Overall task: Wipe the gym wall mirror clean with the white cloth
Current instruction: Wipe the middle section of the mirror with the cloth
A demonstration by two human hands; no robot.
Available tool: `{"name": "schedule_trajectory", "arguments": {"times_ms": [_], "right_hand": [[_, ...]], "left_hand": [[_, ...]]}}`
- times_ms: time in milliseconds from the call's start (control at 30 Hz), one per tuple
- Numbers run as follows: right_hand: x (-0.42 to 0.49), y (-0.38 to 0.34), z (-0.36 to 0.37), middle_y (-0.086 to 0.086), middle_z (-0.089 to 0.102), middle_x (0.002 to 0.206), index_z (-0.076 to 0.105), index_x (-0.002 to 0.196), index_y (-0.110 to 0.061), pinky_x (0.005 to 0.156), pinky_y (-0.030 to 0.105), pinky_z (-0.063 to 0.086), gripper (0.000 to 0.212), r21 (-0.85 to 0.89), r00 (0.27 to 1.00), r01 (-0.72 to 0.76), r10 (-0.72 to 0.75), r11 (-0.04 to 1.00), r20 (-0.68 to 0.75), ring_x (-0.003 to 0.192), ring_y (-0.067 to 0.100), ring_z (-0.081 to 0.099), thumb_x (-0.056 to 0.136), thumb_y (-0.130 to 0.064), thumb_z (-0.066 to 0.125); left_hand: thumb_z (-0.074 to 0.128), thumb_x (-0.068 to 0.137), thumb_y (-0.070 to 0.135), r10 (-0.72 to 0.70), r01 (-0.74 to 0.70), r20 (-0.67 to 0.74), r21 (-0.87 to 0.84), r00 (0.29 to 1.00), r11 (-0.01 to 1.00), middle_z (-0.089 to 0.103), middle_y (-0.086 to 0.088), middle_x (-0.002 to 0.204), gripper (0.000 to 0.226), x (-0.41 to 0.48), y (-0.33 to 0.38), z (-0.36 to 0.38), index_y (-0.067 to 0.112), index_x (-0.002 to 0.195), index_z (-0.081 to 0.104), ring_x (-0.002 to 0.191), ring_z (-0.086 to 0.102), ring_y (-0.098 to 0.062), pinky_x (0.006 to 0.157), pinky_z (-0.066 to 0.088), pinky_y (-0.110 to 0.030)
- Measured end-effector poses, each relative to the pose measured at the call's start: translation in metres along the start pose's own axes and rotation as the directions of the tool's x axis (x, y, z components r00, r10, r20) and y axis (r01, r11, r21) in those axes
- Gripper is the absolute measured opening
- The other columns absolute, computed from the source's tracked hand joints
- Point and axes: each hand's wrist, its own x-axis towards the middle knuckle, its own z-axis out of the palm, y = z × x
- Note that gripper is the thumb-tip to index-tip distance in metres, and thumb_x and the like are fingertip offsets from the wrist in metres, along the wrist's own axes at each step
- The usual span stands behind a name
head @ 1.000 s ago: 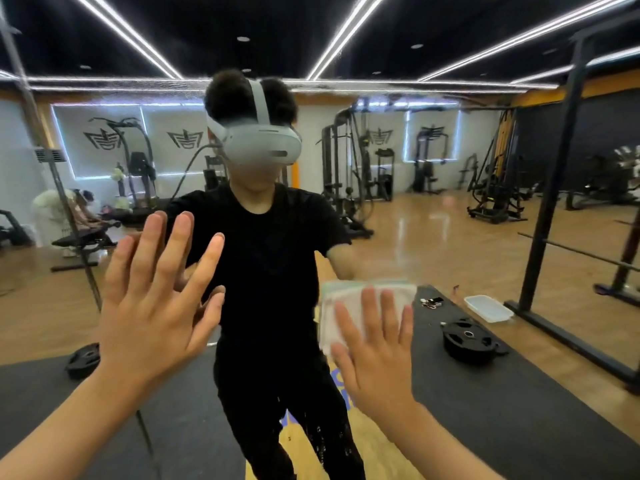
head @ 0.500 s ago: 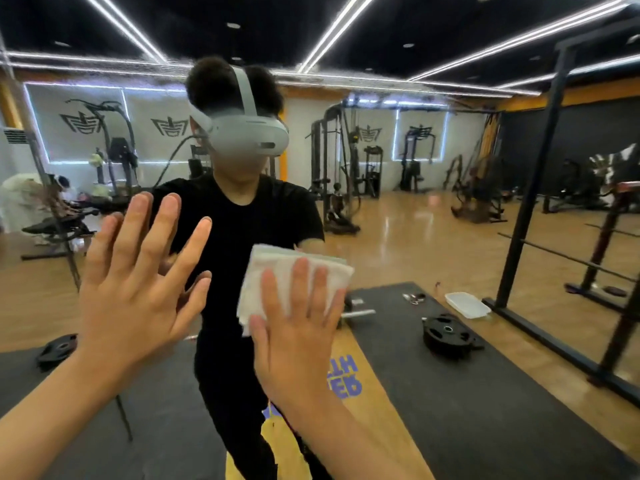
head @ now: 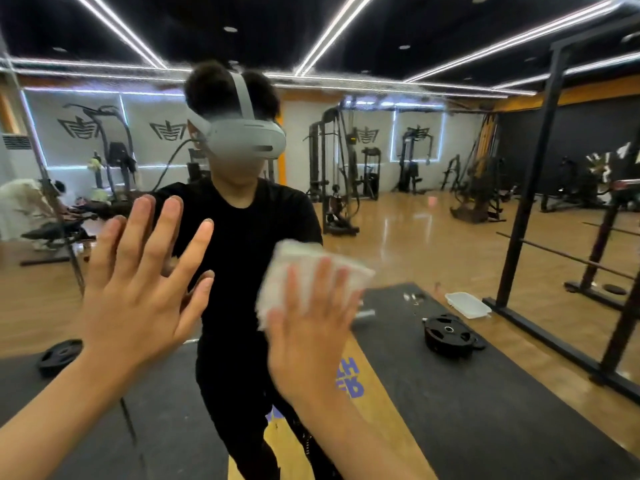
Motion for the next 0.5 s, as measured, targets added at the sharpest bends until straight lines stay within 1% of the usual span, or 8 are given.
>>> {"name": "schedule_trajectory", "arguments": {"times_ms": [67,133,167,233,300,367,433,500], "right_hand": [[-0.006,0.014,-0.004,0.005,0.001,0.177,0.019,0.166,-0.036,0.129,0.059,0.003,0.057,0.010,0.946,0.308,-0.308,0.951,0.103,0.163,0.032,0.005,0.111,-0.047,0.032],[0.022,0.066,-0.021,0.003,0.002,0.177,0.024,0.165,-0.036,0.128,0.061,0.011,0.056,-0.037,0.907,0.416,-0.411,0.909,0.094,0.163,0.031,0.008,0.111,-0.049,0.033],[0.045,0.092,-0.032,0.005,0.001,0.177,0.022,0.166,-0.034,0.127,0.063,0.012,0.057,-0.078,0.932,0.362,-0.359,0.929,0.055,0.163,0.032,0.007,0.111,-0.049,0.031],[0.101,0.131,-0.056,0.011,0.000,0.176,0.015,0.168,-0.029,0.127,0.066,0.007,0.060,-0.093,0.994,0.102,-0.106,0.990,-0.040,0.162,0.034,0.000,0.112,-0.051,0.022],[0.156,0.137,-0.075,0.012,-0.002,0.176,0.011,0.169,-0.026,0.126,0.068,0.005,0.064,-0.052,0.986,-0.138,0.132,0.989,-0.104,0.162,0.033,-0.005,0.112,-0.054,0.012],[0.192,0.111,-0.080,0.012,-0.002,0.176,0.009,0.169,-0.024,0.126,0.068,0.006,0.065,-0.006,0.951,-0.274,0.270,0.962,-0.154,0.162,0.034,-0.005,0.111,-0.054,0.010],[0.205,0.065,-0.076,0.013,-0.003,0.176,0.006,0.169,-0.024,0.126,0.068,0.005,0.064,0.001,0.956,-0.253,0.250,0.968,-0.154,0.162,0.035,-0.005,0.112,-0.052,0.012],[0.196,0.008,-0.064,0.014,-0.007,0.176,0.004,0.169,-0.025,0.126,0.067,0.000,0.062,-0.011,0.992,-0.079,0.077,0.997,-0.099,0.162,0.035,-0.009,0.113,-0.048,0.016]], "left_hand": [[0.048,0.106,0.038,0.015,-0.015,0.004,0.007,1.000,1.000,0.023,-0.021,0.172,0.062,0.000,-0.002,-0.001,0.012,0.162,0.041,0.160,0.020,-0.042,0.128,0.017,-0.056],[0.048,0.106,0.038,0.017,-0.017,-0.006,0.008,1.000,1.000,0.025,-0.022,0.172,0.061,0.001,-0.003,0.000,0.012,0.162,0.042,0.160,0.021,-0.043,0.127,0.019,-0.057],[0.048,0.106,0.037,0.010,-0.010,-0.014,0.012,1.000,1.000,0.025,-0.022,0.172,0.061,0.001,-0.002,0.001,0.013,0.161,0.042,0.160,0.021,-0.042,0.126,0.019,-0.057],[0.047,0.105,0.037,-0.003,0.004,-0.013,0.020,1.000,1.000,0.025,-0.021,0.172,0.061,0.001,0.000,0.003,0.014,0.162,0.042,0.160,0.021,-0.042,0.126,0.020,-0.058],[0.047,0.105,0.038,-0.003,0.003,-0.005,0.034,1.000,0.999,0.026,-0.021,0.171,0.062,0.002,0.001,0.003,0.014,0.162,0.042,0.159,0.022,-0.043,0.126,0.020,-0.058],[0.048,0.105,0.039,-0.005,0.005,0.010,0.041,1.000,0.999,0.026,-0.021,0.172,0.062,0.003,0.000,0.001,0.015,0.162,0.042,0.159,0.023,-0.043,0.127,0.019,-0.058],[0.047,0.106,0.039,-0.014,0.014,0.020,0.029,1.000,0.999,0.025,-0.022,0.172,0.062,0.003,0.001,-0.001,0.015,0.162,0.041,0.159,0.023,-0.043,0.128,0.018,-0.058],[0.046,0.106,0.039,-0.015,0.014,0.026,0.023,1.000,1.000,0.025,-0.022,0.172,0.062,0.003,0.002,-0.001,0.014,0.162,0.041,0.159,0.023,-0.044,0.128,0.019,-0.059]]}}
